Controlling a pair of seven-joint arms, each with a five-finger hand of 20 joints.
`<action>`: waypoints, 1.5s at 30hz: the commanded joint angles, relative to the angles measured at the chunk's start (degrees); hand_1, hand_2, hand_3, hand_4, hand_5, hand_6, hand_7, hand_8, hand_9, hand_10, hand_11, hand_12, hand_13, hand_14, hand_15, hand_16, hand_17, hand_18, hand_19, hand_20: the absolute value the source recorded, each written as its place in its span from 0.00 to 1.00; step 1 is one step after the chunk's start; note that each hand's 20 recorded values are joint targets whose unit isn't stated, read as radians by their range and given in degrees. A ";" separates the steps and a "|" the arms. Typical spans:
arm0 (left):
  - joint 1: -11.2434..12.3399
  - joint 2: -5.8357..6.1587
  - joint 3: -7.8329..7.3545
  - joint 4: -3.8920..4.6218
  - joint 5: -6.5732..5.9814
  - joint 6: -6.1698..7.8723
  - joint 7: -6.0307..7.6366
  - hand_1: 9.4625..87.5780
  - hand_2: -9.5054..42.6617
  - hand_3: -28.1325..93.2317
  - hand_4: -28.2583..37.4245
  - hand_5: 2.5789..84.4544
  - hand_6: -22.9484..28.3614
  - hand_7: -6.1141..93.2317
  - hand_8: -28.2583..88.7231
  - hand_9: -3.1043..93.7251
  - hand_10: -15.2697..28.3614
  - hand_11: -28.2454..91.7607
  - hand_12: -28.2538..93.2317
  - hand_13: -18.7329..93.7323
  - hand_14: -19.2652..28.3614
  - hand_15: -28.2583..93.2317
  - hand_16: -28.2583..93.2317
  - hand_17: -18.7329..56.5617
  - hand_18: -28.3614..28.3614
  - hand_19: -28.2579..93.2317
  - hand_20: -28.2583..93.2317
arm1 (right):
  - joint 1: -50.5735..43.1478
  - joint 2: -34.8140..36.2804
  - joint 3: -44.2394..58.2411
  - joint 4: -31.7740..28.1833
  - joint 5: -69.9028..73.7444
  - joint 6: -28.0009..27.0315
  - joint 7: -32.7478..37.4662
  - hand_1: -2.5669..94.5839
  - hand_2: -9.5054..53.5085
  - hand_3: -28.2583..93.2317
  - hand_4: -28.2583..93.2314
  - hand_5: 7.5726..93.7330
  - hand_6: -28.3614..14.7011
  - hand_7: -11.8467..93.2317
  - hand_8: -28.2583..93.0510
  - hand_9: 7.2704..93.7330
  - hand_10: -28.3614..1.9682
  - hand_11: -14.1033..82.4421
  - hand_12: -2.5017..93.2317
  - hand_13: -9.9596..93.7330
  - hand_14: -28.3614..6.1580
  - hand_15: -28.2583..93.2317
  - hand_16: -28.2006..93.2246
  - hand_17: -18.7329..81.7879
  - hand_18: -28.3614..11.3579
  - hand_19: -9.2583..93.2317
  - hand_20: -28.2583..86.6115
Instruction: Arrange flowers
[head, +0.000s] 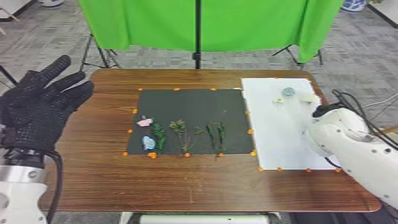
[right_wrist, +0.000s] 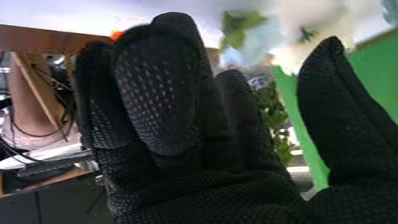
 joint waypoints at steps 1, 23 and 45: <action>0.02 0.17 0.46 0.62 0.29 -0.58 -0.68 0.15 0.36 0.86 0.03 0.40 0.64 0.23 0.16 0.38 0.85 0.48 0.33 0.40 1.00 0.66 0.15 0.20 1.00 0.88 0.00 | 3.66 0.98 -7.31 1.71 -0.92 -3.47 -1.88 0.39 0.12 0.81 0.05 0.46 0.60 0.21 0.14 0.78 0.25 0.33 0.15 0.90 0.53 0.71 0.35 0.75 0.24 1.00 0.15; -0.18 0.01 0.87 0.48 0.34 -0.85 -0.41 0.15 0.36 0.86 0.03 0.41 0.65 0.22 0.16 0.38 0.85 0.48 0.33 0.40 1.00 0.66 0.15 0.20 1.00 0.88 0.00 | 10.93 1.39 -25.30 3.22 -20.04 11.18 -1.85 0.61 0.00 0.76 0.00 0.91 0.71 0.26 0.25 0.99 0.66 0.24 0.28 0.95 0.71 0.65 0.39 0.78 0.37 1.00 0.06; -2.58 0.86 0.86 0.10 0.89 -1.28 -1.17 0.15 0.36 0.86 0.03 0.40 0.64 0.22 0.16 0.38 0.85 0.48 0.33 0.40 1.00 0.66 0.15 0.20 1.00 0.88 0.00 | 30.14 -11.79 -43.10 -5.60 -22.07 15.39 -15.27 0.60 0.00 0.78 0.00 0.92 0.71 0.27 0.27 1.00 0.68 0.25 0.30 0.96 0.73 0.66 0.41 0.75 0.34 1.00 0.16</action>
